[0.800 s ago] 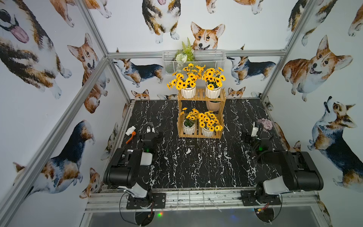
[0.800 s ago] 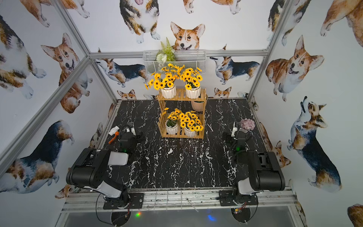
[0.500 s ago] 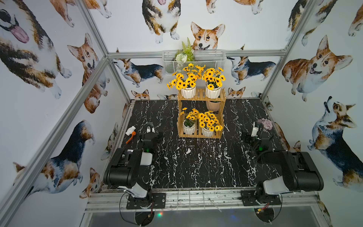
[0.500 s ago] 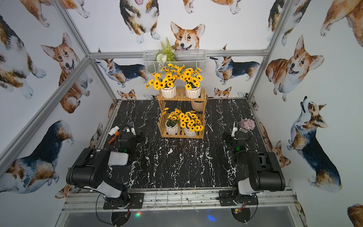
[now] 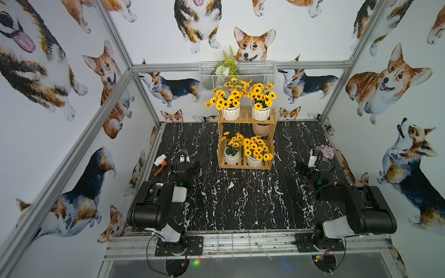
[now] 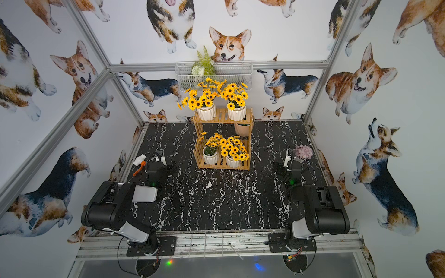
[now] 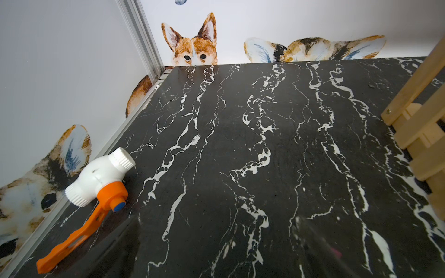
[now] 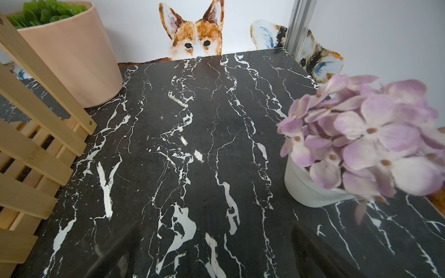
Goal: Take the sunflower pots off the shelves
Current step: Move the shelf to the center of the board.
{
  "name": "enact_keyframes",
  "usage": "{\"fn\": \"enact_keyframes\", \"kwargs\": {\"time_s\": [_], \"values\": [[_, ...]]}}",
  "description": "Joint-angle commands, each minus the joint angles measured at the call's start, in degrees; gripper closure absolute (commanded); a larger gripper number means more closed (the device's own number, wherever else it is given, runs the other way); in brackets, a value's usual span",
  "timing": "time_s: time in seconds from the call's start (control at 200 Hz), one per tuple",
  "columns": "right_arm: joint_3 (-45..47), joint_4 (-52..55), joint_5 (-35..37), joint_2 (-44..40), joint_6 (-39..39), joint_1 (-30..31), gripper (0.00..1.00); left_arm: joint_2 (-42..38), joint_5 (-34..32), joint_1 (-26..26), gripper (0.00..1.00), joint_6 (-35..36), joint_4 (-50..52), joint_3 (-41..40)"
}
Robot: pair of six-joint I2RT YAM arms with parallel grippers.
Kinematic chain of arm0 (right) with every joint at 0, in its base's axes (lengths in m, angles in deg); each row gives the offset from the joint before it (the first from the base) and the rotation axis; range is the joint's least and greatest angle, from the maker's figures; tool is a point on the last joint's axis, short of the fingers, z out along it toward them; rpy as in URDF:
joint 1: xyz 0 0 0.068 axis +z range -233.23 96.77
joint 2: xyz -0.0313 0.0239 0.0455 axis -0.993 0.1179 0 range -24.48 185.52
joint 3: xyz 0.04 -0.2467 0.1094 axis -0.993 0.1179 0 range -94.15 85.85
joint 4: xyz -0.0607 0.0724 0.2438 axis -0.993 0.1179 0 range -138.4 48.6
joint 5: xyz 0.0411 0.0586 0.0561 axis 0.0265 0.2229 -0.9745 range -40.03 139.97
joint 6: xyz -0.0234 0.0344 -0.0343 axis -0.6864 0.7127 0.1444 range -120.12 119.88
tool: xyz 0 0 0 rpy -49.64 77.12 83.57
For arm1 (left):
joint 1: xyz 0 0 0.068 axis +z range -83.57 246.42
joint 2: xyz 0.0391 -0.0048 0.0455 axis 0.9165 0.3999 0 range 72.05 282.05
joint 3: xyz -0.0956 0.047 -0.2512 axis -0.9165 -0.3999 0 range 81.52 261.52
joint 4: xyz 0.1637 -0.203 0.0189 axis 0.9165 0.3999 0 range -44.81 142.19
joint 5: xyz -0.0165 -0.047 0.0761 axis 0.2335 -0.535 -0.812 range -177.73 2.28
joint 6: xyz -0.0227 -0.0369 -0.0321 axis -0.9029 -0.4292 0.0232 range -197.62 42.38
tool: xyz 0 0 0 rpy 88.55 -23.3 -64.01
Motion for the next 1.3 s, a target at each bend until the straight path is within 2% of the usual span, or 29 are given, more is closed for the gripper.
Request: {"fn": "enact_keyframes", "kwargs": {"time_s": [0.0,0.15,0.18,0.25,0.33,0.425,0.456,0.476,0.481,0.496,0.531,0.601,0.631,0.686,0.776,0.861,0.971,1.121,1.291], "values": [[0.1,-1.6,2.3,-1.9,0.4,0.5,0.00,-0.1,0.3,0.1,0.00,-0.1,-0.9,0.0],[-7.0,18.9,10.9,-13.0,0.4,4.4,0.00,-1.5,-1.1,0.2,0.00,0.0,0.1,0.5],[-9.1,22.9,13.6,-14.7,2.5,4.9,0.00,-3.0,-0.2,0.2,0.00,-0.3,3.4,1.3],[-14.5,33.6,15.6,-18.3,6.7,5.9,0.00,-7.4,-2.1,0.0,0.00,-0.6,14.9,5.9],[-20.2,44.2,21.2,-22.5,10.1,8.7,0.00,-12.1,-3.7,0.0,0.00,-0.5,26.1,11.0],[-21.6,46.3,23.3,-27.8,16.4,9.9,0.00,-18.3,-4.5,0.1,0.00,-2.2,34.2,14.4],[-21.0,45.9,23.4,-29.9,18.5,9.9,0.00,-20.4,-3.1,0.1,0.00,-3.1,36.3,15.2],[-20.6,45.6,23.8,-30.9,21.4,9.9,0.00,-21.7,-1.6,0.1,0.00,-3.6,37.8,15.7],[-20.1,45.4,24.5,-32.1,24.2,9.8,0.00,-22.0,-1.2,0.1,0.00,-3.7,38.1,15.8],[-19.9,45.3,24.5,-32.5,24.9,9.7,0.00,-23.0,0.1,0.1,0.00,-4.0,39.2,16.3],[-18.0,43.3,21.1,-35.6,27.1,8.3,0.00,-24.7,3.2,0.1,0.00,-4.5,41.6,17.2],[-14.4,37.1,-0.2,-40.9,21.2,3.8,0.00,-27.3,9.9,0.1,0.00,-5.3,46.5,19.4],[-13.5,35.5,-1.1,-41.7,22.0,4.0,0.00,-28.1,12.0,0.1,0.00,-5.9,48.9,20.5],[-15.3,40.0,1.9,-41.6,24.8,4.6,0.00,-29.5,16.7,0.1,0.01,-7.0,52.7,22.3],[-23.1,54.0,3.8,-37.6,22.4,5.6,0.00,-32.4,22.7,0.0,0.03,-8.3,58.2,24.5],[-26.9,61.1,7.7,-35.2,21.6,7.7,0.00,-35.7,26.3,0.0,0.03,-8.0,62.8,25.6],[-29.5,65.8,9.7,-33.2,21.4,9.8,0.00,-40.4,27.1,0.0,0.03,-7.8,66.3,25.5],[-31.1,67.9,6.2,-30.7,18.9,10.1,0.00,-43.3,29.3,-1.0,0.03,-8.3,67.3,24.8],[-32.0,70.3,2.9,-27.9,18.9,10.5,0.01,-42.4,27.8,-6.4,0.07,-8.0,72.2,27.0]]}}
